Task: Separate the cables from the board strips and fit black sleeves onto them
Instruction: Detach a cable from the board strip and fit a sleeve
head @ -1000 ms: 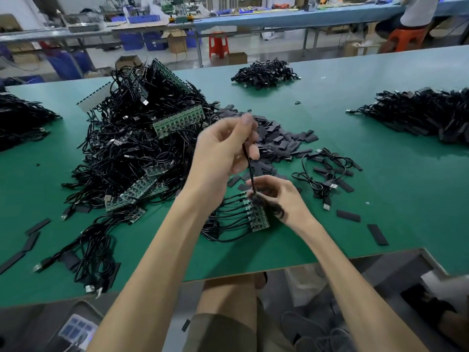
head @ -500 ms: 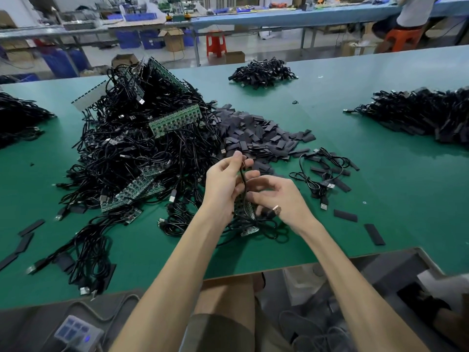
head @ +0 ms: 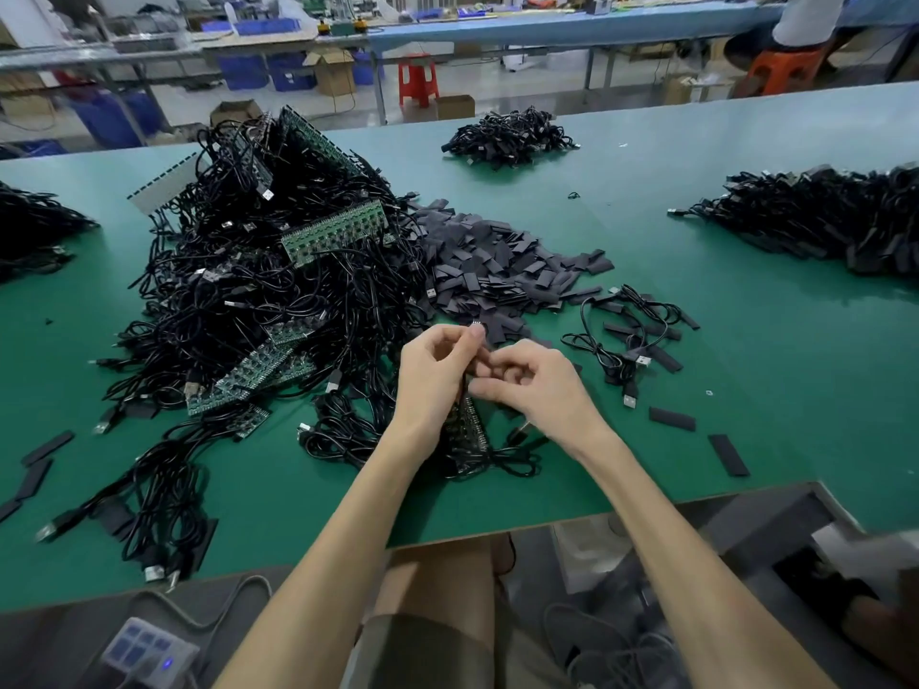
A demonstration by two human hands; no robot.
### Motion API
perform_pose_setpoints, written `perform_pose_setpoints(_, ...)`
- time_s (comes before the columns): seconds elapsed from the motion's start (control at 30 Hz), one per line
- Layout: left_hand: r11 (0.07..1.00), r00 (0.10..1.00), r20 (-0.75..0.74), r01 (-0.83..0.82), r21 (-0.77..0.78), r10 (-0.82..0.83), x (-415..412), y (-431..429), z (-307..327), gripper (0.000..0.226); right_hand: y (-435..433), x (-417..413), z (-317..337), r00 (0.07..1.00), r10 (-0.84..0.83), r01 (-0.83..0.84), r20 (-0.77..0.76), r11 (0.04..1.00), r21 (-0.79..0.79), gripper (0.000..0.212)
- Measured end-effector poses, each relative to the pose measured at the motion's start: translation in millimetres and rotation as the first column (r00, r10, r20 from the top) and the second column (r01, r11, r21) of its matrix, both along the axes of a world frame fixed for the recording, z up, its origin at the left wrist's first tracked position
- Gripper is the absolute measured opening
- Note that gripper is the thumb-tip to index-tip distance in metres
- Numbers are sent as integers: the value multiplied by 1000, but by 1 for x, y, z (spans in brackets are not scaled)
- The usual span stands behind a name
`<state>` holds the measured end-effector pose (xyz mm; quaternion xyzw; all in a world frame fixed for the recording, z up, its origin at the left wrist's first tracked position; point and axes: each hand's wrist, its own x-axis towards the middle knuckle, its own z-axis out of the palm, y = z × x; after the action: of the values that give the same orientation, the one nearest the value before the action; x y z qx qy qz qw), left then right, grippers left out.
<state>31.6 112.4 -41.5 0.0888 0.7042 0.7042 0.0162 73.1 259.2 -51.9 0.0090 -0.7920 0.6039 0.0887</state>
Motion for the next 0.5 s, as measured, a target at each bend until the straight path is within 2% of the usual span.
perform_pose_setpoints(0.1,996,998,-44,31,-85,-35,1,-12,-8,29,5,0,-1,989,-132,125,-66,987,-103,20)
perform_pose_setpoints(0.17,991,998,-45,38,-132,-44,-1,-24,-10,31,6,0,-1,977,-198,189,-79,976,-111,22)
perform_pose_setpoints(0.27,988,997,-45,55,-147,-62,-5,-39,-12,31,5,1,0,976,-208,209,-72,978,9,31)
perform_pose_setpoints(0.33,989,996,-46,68,-129,-74,-5,-43,-13,27,4,1,1,982,-178,186,-65,971,151,37)
perform_pose_setpoints(0.43,985,993,-68,85,-149,-96,-4,-42,-14,17,-1,1,0,992,-121,126,-37,923,364,46)
perform_pose_setpoints(0.5,984,991,-79,92,-150,-105,-3,-41,-15,12,-5,0,0,994,-105,102,-17,896,432,49)
